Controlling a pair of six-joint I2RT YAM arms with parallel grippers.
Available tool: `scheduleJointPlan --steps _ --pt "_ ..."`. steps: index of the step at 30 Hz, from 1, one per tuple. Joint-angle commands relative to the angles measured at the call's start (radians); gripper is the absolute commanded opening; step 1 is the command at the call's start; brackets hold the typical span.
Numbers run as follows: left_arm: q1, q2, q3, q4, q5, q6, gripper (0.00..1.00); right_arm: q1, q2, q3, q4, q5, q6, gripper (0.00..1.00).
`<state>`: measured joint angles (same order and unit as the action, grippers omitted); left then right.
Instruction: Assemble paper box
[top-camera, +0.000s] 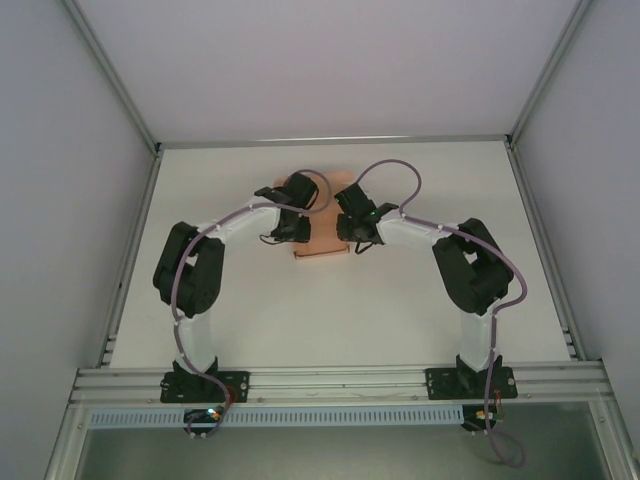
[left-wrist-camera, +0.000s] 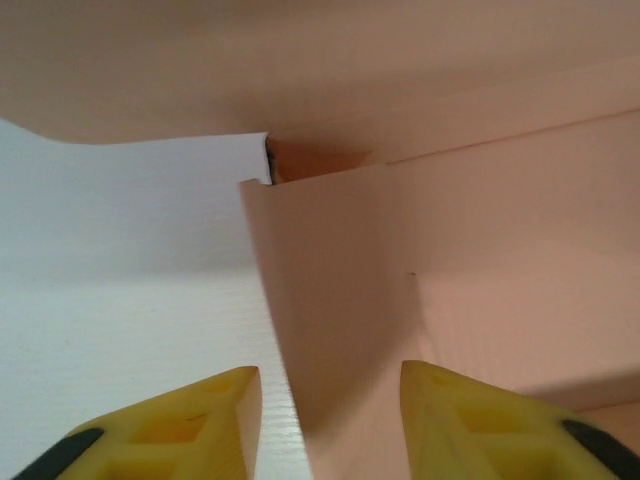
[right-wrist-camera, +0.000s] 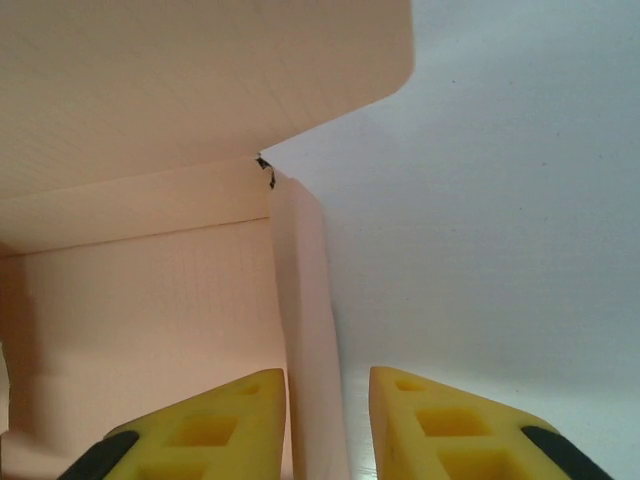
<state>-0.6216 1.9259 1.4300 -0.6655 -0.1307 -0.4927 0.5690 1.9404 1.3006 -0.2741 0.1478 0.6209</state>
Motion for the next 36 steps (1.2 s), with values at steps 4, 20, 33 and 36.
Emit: scheduleJointPlan --steps 4,20,33,36 --pt "-0.001 -0.079 0.010 -0.026 0.001 0.043 0.57 -0.004 -0.068 -0.005 0.039 -0.045 -0.039 0.41" --pt "0.103 -0.189 -0.172 0.115 0.136 0.007 0.65 -0.020 0.023 0.038 0.010 -0.035 -0.147 0.43" --pt "0.093 -0.052 -0.122 0.139 0.127 -0.014 0.55 0.004 0.086 0.042 0.056 0.132 -0.146 0.00" --pt "0.086 -0.039 -0.119 0.159 0.139 -0.019 0.50 0.040 0.026 0.011 0.095 0.205 -0.163 0.00"
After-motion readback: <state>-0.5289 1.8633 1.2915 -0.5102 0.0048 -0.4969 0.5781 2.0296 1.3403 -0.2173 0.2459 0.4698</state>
